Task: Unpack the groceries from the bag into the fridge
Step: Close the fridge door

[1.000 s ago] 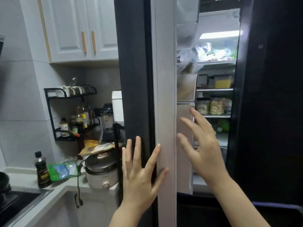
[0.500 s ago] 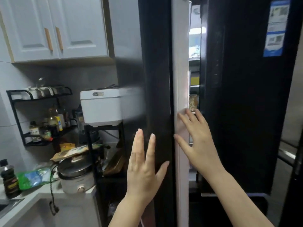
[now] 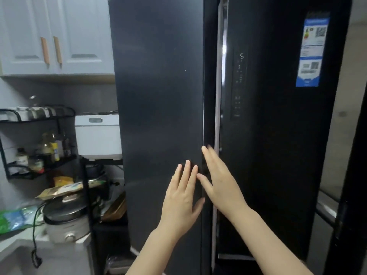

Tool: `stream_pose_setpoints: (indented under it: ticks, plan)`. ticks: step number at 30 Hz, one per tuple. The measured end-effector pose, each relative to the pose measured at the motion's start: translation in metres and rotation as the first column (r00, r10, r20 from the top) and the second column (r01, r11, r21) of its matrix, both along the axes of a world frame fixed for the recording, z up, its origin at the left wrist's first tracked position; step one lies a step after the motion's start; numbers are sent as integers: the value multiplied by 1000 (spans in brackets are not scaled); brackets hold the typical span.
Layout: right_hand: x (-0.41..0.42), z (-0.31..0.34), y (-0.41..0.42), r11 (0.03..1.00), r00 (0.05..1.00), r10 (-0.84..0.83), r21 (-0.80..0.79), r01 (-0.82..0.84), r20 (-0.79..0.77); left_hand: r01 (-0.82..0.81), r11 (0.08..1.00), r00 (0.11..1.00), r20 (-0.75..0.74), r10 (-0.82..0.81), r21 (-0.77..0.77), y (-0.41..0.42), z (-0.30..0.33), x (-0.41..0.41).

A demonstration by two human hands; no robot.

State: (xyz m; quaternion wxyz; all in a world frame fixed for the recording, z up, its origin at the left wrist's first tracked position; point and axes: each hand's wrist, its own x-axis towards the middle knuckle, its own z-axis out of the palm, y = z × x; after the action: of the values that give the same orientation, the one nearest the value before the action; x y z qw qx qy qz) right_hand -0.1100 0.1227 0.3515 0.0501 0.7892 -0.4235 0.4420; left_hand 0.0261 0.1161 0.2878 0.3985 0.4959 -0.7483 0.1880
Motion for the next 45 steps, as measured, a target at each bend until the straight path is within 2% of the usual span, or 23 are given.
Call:
stream_pose_setpoints:
  ticks: [5,9,11,18,25,29,40,45]
  plan:
    - [-19,2,-33,994,988,-107,-26,104,-115,-101,995,981,168,101,-10,-33,11,-9]
    - [-33,4,-60,969,934,-245,-89,229,-261,-184,981,949,246,195,-67,-60,16,-10]
    - [-41,5,-70,946,895,-322,-143,291,-308,-203,975,946,238,220,-93,-70,18,-7]
    - [-48,-3,-87,879,829,-476,-173,444,-295,-221,967,937,248,246,-126,-91,30,0]
    - [-41,-9,-107,833,775,-541,-81,547,-327,-231,971,943,233,239,-62,-124,34,-6]
    - [-42,-10,-121,821,759,-552,-66,567,-344,-232,969,947,210,244,-82,-137,33,-10]
    - [-32,-23,-145,770,709,-630,-137,623,-316,-218,972,953,196,231,-85,-155,30,-18]
    - [-30,-16,-138,782,706,-603,-100,616,-372,-246,969,943,236,234,24,-148,36,-20]
